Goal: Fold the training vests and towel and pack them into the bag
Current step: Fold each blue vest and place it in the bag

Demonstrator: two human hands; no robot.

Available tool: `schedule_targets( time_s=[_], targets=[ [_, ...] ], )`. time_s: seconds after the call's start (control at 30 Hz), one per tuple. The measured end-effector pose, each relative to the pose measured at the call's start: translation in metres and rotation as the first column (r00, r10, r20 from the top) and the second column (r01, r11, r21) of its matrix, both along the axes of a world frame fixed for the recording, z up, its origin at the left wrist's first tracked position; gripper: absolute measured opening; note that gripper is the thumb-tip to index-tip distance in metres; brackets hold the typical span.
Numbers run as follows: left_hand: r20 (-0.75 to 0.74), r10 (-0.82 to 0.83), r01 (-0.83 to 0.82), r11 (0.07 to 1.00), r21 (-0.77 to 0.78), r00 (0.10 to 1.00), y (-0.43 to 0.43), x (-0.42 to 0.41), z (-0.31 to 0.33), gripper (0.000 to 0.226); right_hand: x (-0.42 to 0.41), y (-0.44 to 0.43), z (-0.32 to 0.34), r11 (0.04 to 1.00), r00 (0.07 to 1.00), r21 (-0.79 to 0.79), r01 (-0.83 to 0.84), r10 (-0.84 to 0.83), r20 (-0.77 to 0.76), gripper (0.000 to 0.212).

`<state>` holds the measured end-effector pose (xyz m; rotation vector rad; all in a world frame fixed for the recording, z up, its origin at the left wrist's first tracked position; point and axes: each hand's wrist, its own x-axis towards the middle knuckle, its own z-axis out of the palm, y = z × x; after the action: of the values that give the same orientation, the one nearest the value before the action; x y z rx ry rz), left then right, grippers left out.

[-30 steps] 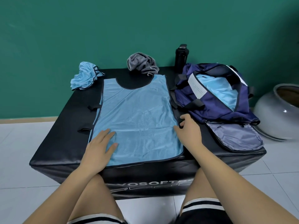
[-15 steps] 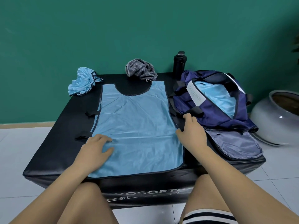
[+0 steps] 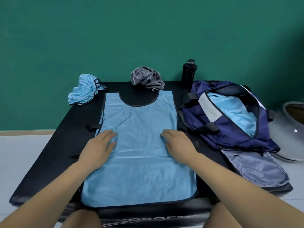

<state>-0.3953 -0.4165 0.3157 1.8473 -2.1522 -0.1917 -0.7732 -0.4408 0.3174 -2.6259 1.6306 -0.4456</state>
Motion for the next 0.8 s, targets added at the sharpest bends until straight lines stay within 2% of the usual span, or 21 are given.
schedule_targets(
  time_s=[0.1, 0.23, 0.3, 0.4, 0.5, 0.63, 0.8],
  targets=[
    [0.051, 0.037, -0.034, 0.998, -0.047, 0.998, 0.005, 0.017, -0.007, 0.066, -0.003, 0.006, -0.013, 0.976, 0.987, -0.169, 0.137, -0.149, -0.062, 0.046],
    [0.083, 0.037, -0.036, 0.999, -0.016, 0.996, 0.008, 0.023, -0.005, 0.068, -0.004, 0.004, -0.006, 0.947, 0.934, -0.206, 0.246, -0.288, -0.212, 0.053],
    [0.099, 0.048, -0.049, 0.999, 0.015, 0.994, 0.005, 0.02, 0.003, 0.064, -0.002, -0.005, 0.005, 0.933, 0.909, -0.252, 0.256, -0.321, -0.265, 0.052],
    [0.078, 0.078, -0.081, 0.996, 0.032, 0.994, -0.011, 0.016, 0.028, 0.044, 0.002, -0.034, 0.029, 0.92, 0.927, -0.314, 0.235, -0.31, -0.213, 0.039],
    [0.026, 0.116, -0.117, 0.993, 0.025, 0.993, -0.044, 0.017, 0.052, 0.029, 0.008, -0.082, 0.054, 0.961, 0.951, -0.198, 0.192, -0.232, -0.205, 0.024],
    [-0.061, 0.126, -0.121, 0.99, 0.067, 0.99, -0.104, 0.018, 0.068, 0.012, 0.017, -0.155, 0.078, 0.972, 0.958, 0.007, 0.235, -0.231, -0.171, 0.033],
    [-0.052, 0.125, -0.125, 0.992, -0.007, 0.991, -0.186, 0.02, 0.066, 0.01, 0.016, -0.231, 0.088, 0.935, 0.945, 0.14, 0.325, -0.316, -0.081, 0.027]
  ],
)
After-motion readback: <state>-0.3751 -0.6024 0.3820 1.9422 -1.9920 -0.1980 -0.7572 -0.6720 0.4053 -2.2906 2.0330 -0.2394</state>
